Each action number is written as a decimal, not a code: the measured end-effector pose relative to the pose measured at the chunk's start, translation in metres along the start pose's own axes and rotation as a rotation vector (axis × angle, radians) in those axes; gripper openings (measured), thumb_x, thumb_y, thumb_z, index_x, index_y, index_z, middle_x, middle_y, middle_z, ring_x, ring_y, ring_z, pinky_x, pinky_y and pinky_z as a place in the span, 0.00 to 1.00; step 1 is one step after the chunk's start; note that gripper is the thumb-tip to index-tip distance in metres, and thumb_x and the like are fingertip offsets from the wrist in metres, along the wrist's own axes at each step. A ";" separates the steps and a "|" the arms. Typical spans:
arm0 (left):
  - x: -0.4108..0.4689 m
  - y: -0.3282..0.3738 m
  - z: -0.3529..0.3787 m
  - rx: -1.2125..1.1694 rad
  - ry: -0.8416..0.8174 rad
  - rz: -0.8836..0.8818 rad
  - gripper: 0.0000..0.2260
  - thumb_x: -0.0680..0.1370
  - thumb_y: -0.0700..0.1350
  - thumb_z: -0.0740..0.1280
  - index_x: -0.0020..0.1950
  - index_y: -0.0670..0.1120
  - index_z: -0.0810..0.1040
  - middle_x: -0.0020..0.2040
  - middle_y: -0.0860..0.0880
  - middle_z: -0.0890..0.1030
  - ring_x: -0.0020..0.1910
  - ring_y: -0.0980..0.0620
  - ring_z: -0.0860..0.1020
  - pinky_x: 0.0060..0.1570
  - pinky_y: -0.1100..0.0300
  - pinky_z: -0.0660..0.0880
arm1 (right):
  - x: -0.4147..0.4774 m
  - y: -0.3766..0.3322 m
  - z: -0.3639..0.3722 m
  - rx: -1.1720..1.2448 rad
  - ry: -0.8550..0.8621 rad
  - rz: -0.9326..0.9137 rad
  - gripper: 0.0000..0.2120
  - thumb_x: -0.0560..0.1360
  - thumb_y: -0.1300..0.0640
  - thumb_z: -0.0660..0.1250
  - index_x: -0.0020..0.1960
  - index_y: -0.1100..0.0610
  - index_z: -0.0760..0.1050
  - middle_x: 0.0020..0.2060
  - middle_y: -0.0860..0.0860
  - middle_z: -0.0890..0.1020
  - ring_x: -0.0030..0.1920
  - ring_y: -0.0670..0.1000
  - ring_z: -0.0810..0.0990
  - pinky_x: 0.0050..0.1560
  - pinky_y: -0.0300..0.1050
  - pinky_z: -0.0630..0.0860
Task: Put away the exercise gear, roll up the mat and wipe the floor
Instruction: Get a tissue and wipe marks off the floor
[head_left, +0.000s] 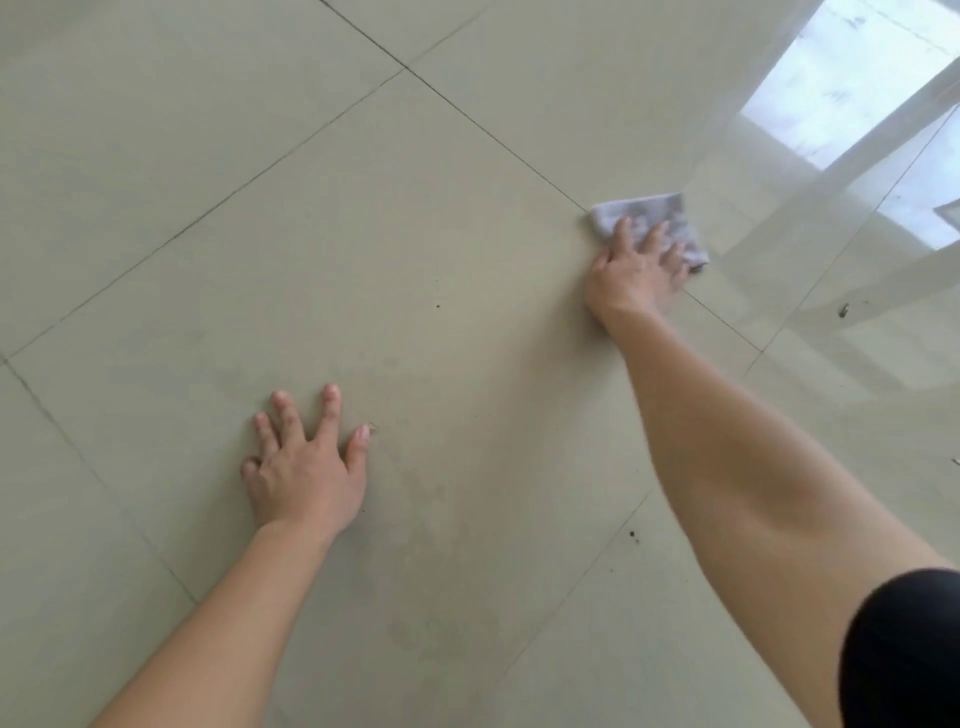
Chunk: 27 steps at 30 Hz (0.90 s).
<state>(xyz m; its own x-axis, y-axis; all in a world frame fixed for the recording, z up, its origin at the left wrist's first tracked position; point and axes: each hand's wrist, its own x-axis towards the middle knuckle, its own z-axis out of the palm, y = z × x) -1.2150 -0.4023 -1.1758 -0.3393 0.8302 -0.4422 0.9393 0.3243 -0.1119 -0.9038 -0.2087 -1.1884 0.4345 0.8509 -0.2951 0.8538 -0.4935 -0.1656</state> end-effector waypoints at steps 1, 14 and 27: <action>0.001 -0.002 -0.003 0.001 -0.016 0.011 0.29 0.80 0.65 0.48 0.80 0.59 0.47 0.81 0.42 0.48 0.78 0.38 0.51 0.68 0.42 0.63 | -0.018 -0.016 0.009 -0.005 -0.016 -0.085 0.26 0.83 0.49 0.48 0.81 0.45 0.51 0.81 0.57 0.45 0.80 0.65 0.42 0.78 0.61 0.39; -0.081 -0.139 0.062 -0.424 0.388 -0.015 0.21 0.73 0.45 0.55 0.59 0.41 0.80 0.63 0.38 0.78 0.61 0.37 0.76 0.55 0.44 0.73 | -0.303 -0.062 0.120 -0.055 -0.125 -1.041 0.22 0.79 0.56 0.58 0.72 0.50 0.73 0.74 0.54 0.71 0.75 0.64 0.66 0.76 0.61 0.60; -0.254 -0.235 -0.061 -0.208 -0.056 -0.089 0.19 0.82 0.47 0.55 0.72 0.49 0.69 0.78 0.47 0.63 0.76 0.47 0.60 0.71 0.47 0.58 | -0.409 -0.102 -0.062 0.155 -0.633 -0.480 0.16 0.84 0.56 0.52 0.68 0.49 0.72 0.55 0.51 0.81 0.51 0.54 0.78 0.48 0.46 0.73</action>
<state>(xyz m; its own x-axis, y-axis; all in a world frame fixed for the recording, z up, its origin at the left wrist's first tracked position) -1.3521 -0.6619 -0.9826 -0.4114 0.7697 -0.4882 0.8732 0.4864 0.0310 -1.1510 -0.4953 -0.9926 -0.2533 0.7358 -0.6280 0.8364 -0.1596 -0.5243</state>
